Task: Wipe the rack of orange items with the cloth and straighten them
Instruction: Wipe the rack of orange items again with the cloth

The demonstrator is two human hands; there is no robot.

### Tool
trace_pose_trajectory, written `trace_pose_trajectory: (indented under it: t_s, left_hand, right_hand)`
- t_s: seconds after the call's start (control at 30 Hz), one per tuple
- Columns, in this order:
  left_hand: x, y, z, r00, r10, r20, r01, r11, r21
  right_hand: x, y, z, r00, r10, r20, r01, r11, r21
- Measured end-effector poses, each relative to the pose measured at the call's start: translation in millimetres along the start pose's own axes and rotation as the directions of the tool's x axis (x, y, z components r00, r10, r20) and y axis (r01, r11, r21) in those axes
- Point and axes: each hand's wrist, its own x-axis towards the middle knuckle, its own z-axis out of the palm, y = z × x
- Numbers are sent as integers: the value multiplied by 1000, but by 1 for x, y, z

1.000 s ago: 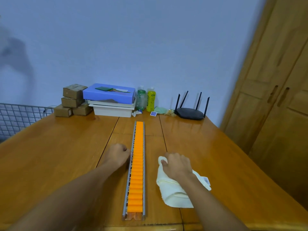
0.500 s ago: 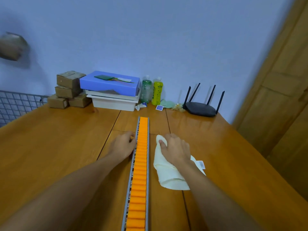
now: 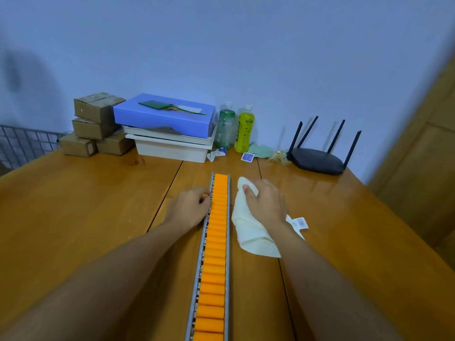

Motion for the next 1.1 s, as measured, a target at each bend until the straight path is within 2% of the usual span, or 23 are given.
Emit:
trace_pose_trajectory:
  t_s: [0.1,0.23,0.37,0.7,1.1]
  left_hand:
    - [0,-4,5,998,59,-24,-59,998,15]
    - [3,-7,8,998,51,-38,-51,999,-1]
    - [6,-11,10,999,21,-40,-23,999,-26]
    - [4,-7,7,999,-18,-32,16,997,-72]
    - [5,-10,7,999,-36,-33,32,995,-95]
  right_hand:
    - [26,1,16,999,5,46,-9,997,72]
    - [50,-1,34,997,-8,71,0,993,120]
    - [63,-2,46,996,-1,84,-5,997,75]
    - [73,1,49,971,-51,232,51,999,4]
    - [72,3,50,968,-53,245,57,998,-12]
